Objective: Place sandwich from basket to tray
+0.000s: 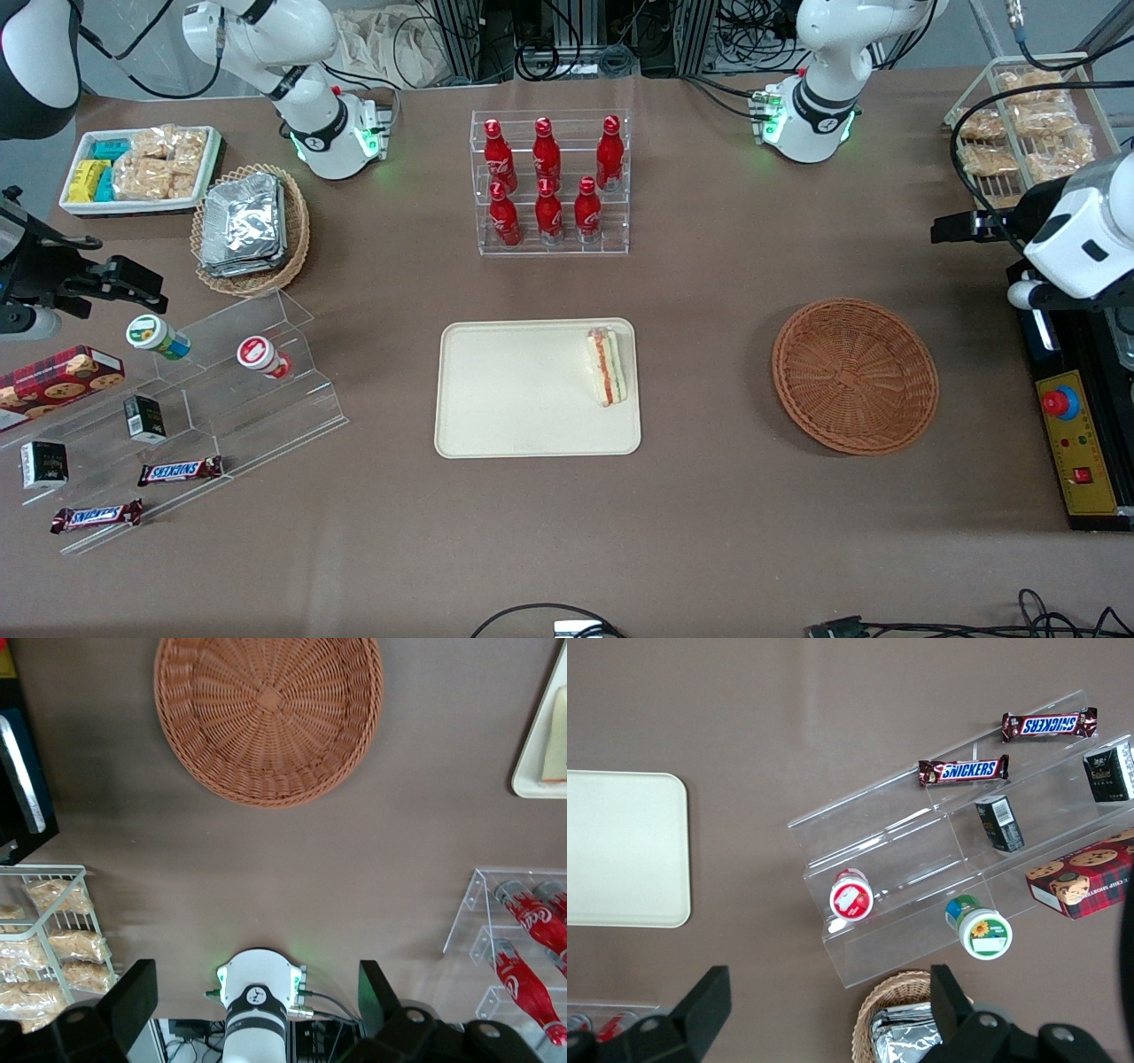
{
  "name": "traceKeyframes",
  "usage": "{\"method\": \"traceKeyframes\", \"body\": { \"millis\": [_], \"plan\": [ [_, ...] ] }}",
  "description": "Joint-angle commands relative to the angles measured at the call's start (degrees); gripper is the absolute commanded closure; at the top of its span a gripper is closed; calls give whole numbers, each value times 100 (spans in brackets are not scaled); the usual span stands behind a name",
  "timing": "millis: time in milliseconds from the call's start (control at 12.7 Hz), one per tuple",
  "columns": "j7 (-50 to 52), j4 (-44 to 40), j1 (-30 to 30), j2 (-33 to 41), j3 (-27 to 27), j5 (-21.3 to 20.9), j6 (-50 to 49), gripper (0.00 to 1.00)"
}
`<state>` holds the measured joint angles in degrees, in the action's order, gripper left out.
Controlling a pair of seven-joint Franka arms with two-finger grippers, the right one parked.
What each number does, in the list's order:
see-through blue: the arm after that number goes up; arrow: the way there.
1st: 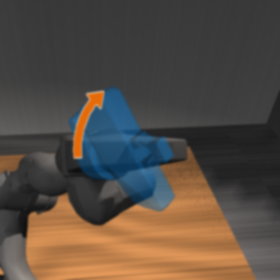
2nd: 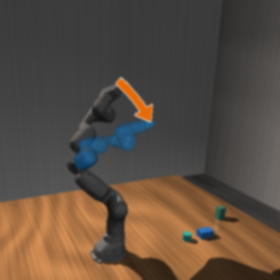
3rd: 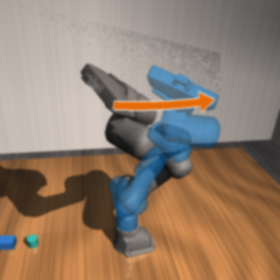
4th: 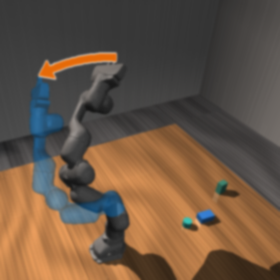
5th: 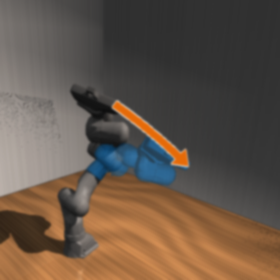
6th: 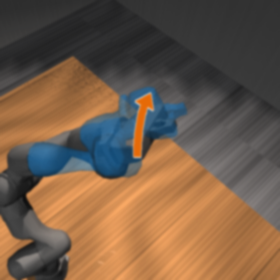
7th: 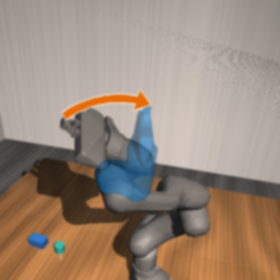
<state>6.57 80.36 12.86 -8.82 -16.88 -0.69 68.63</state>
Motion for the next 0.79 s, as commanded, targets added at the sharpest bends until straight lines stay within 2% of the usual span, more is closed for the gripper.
{"method": "traceKeyframes", "body": {
  "millis": [0,79,157,315,708],
  "plan": [
    [-190,1512,-1063,1168,1200,-45,1103,0],
    [-295,1805,-1145,1372,1283,-54,1482,0],
    [-427,1695,-1154,1357,1292,-63,1591,0],
    [-796,1449,-1172,1260,1301,-72,1636,0],
    [-824,1378,-1172,1234,1450,-19,1636,0]
  ]
}}
